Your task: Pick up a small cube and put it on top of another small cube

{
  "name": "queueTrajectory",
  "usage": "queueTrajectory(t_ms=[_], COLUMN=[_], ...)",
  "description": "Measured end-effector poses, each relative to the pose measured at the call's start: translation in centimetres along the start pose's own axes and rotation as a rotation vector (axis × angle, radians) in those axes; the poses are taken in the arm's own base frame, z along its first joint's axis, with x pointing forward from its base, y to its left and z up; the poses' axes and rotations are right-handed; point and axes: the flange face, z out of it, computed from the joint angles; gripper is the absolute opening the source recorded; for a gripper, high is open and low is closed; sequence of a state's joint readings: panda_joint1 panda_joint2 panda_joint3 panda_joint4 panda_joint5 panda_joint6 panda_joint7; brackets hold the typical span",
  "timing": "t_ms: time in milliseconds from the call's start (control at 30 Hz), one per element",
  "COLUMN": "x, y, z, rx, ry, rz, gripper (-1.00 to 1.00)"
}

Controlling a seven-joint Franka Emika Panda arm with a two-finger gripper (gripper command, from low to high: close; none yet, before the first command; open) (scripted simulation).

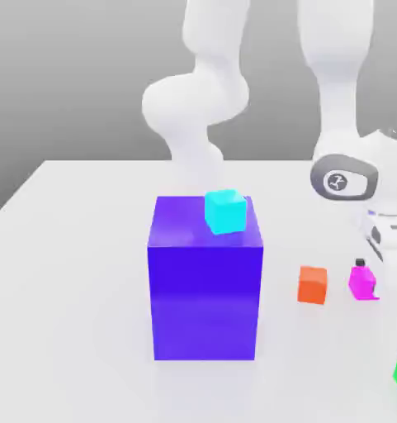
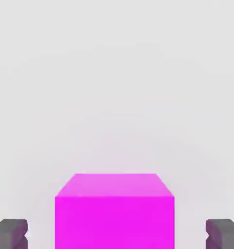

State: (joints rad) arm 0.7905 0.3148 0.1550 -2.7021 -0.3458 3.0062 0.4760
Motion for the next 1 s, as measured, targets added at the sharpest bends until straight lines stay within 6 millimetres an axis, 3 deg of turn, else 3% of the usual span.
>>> queueTrajectory(t_ms=[167, 400, 600, 833, 900, 967, 1000], x=[0.0, 0.6, 7.6, 14.8, 15.8, 16.0, 16.0], y=[0.0, 0.4, 5.6, 14.5, 16.0, 16.5, 16.5], z=[0.2, -5.7, -7.9, -10.6, -9.7, -7.1, -5.7], rx=[-0.001, -0.002, 0.005, 0.002, 0.000, -0.001, -0.001], ry=[-0.001, -0.001, -0.004, -0.003, -0.002, -0.002, -0.002], rz=[0.000, 0.003, 0.039, 0.076, 0.080, 0.082, 0.082], gripper=[-1.00, -1.00, -1.00, -1.00, -1.00, -1.00, 1.00])
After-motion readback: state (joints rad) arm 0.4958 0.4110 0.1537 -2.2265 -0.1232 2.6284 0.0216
